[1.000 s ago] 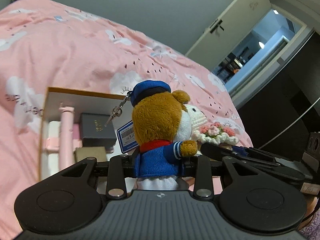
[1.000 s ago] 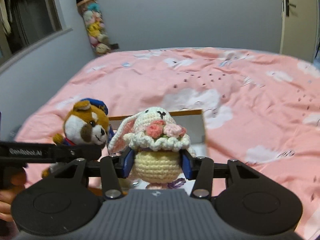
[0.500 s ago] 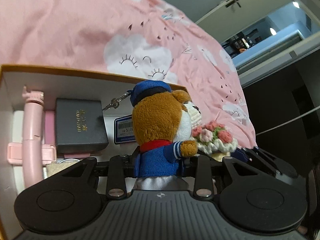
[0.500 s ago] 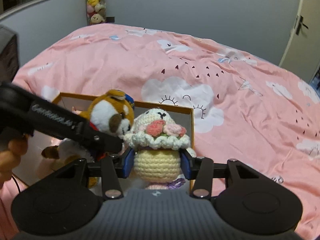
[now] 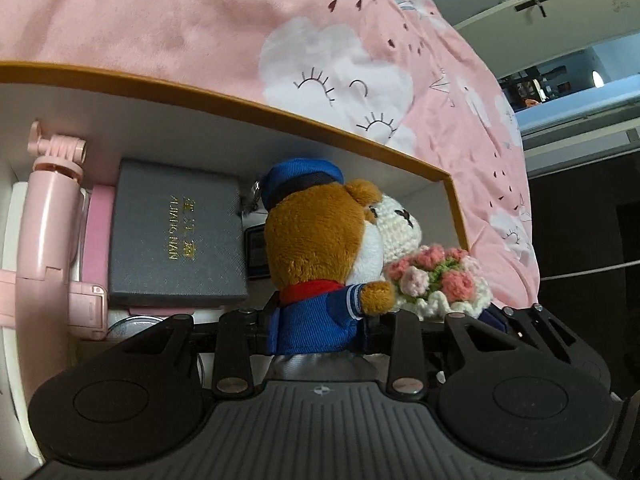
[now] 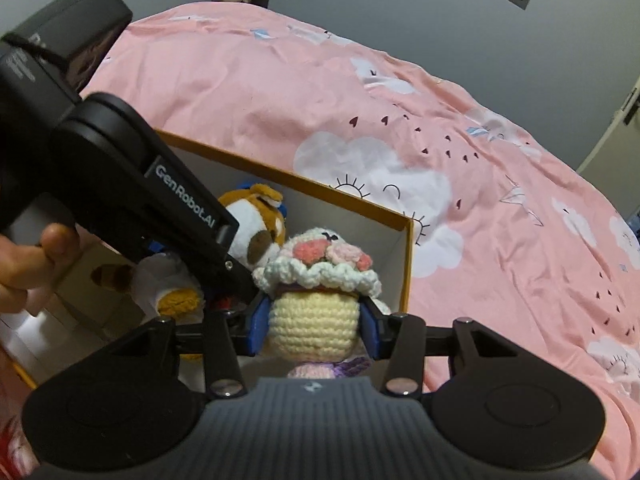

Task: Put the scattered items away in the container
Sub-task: 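Lower the duck plush with the left tool while the right tool lowers the bunny into the box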

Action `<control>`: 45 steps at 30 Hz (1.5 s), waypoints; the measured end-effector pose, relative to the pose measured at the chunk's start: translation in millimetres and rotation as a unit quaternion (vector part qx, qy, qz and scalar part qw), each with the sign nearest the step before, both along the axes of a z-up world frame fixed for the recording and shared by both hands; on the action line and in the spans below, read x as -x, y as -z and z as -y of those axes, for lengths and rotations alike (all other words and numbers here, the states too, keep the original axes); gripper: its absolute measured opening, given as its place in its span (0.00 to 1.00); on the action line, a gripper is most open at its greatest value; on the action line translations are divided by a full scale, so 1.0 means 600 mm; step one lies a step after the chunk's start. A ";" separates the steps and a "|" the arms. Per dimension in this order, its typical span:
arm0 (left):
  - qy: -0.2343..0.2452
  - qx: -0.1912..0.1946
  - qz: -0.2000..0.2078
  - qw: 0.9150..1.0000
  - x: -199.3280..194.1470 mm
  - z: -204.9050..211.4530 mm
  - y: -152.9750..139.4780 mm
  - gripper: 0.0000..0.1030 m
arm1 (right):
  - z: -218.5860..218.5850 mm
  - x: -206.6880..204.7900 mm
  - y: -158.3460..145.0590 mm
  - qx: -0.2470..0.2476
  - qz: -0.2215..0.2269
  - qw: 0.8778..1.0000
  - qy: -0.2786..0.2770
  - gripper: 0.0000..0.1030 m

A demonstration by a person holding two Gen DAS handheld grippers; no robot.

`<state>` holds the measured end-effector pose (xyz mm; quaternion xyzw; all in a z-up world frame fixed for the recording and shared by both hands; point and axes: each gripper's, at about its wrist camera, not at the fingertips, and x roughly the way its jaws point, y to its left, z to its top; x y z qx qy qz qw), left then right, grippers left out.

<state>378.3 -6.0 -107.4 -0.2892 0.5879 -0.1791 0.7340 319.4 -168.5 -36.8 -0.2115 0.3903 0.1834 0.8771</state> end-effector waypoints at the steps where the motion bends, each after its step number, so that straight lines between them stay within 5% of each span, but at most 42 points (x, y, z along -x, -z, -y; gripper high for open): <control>1: 0.000 -0.002 -0.003 1.000 -0.002 0.001 0.002 0.39 | 0.000 -0.003 0.003 0.003 -0.002 1.000 -0.003 0.47; 18: 0.016 -0.058 -0.008 0.998 -0.003 0.023 0.012 0.42 | -0.011 -0.023 0.031 0.039 -0.055 0.997 -0.034 0.52; 23: 0.021 -0.051 0.003 0.998 0.010 0.014 -0.007 0.57 | 0.005 -0.010 0.013 0.025 -0.061 0.997 -0.043 0.59; 27: 0.023 -0.055 0.015 0.998 0.021 0.005 -0.026 0.57 | 0.020 -0.004 0.003 0.007 -0.074 0.996 -0.042 0.50; 33: 0.031 -0.059 0.022 0.998 0.040 -0.003 -0.044 0.40 | 0.033 0.007 -0.005 -0.009 -0.090 0.995 -0.046 0.41; 45: 0.026 -0.093 0.014 0.995 0.029 0.026 -0.013 0.27 | 0.020 -0.003 0.021 0.015 -0.104 0.993 -0.053 0.19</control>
